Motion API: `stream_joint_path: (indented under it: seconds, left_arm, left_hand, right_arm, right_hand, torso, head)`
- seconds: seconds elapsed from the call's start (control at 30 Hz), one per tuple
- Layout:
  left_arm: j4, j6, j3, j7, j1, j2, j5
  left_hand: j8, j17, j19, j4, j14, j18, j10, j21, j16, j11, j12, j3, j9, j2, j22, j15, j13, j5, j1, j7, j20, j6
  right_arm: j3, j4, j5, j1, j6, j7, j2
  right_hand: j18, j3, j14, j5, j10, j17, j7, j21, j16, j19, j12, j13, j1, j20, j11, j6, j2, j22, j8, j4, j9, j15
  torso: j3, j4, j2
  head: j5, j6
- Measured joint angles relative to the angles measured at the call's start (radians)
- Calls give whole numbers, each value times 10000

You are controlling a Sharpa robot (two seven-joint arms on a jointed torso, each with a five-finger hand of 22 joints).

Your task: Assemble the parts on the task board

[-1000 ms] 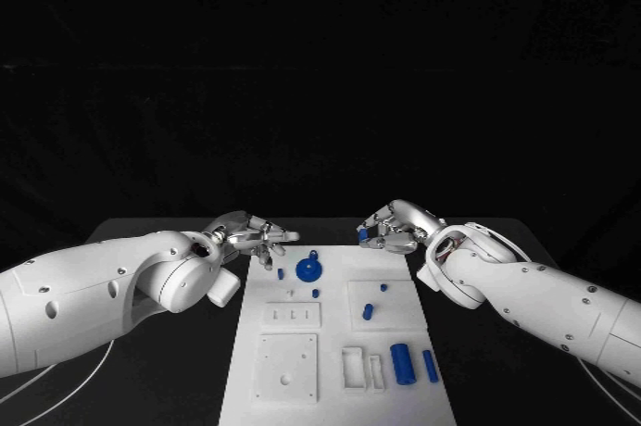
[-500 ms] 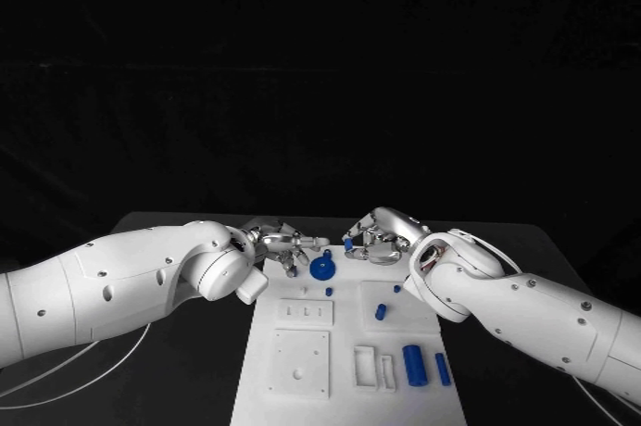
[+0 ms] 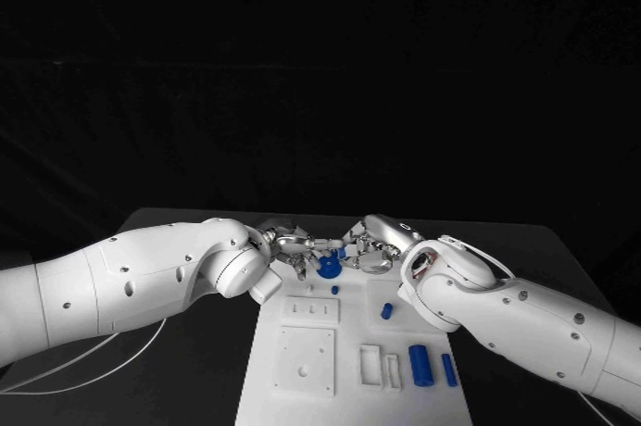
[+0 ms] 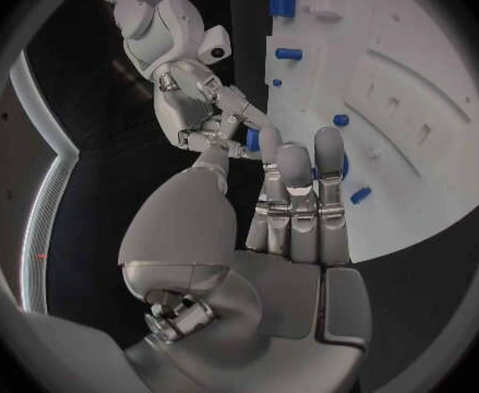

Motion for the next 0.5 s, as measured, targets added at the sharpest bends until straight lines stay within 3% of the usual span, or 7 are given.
stream_joint_path:
  seconds: [0.3,0.5]
  left_arm:
    - [-3,60,2,-271,0,81,-135]
    - [-8,110,2,-374,0,116,-217]
  left_hand:
    - [0,-6,-1,-274,0,1,0,-159,-48,0,-213,-68,1,206,167,1,-63,0,114,-44,1,244]
    - [0,-164,-41,-546,-56,0,0,-449,-272,0,-726,-148,1,419,246,55,-279,0,112,-70,41,321]
  right_arm:
    - [-15,64,-245,7,-2,-141,121]
    - [-15,11,-307,22,-2,-178,183]
  right_hand:
    - [0,26,0,0,0,10,1,40,0,0,0,-1,40,0,1,-1,-40,-1,-1,27,-1,0]
    - [1,27,-1,0,2,19,1,40,0,37,0,18,-11,-35,1,-1,-92,-1,-3,27,-1,0]
  torso:
    - [13,7,17]
    - [18,9,17]
  head:
    - [-35,-45]
    - [-49,-49]
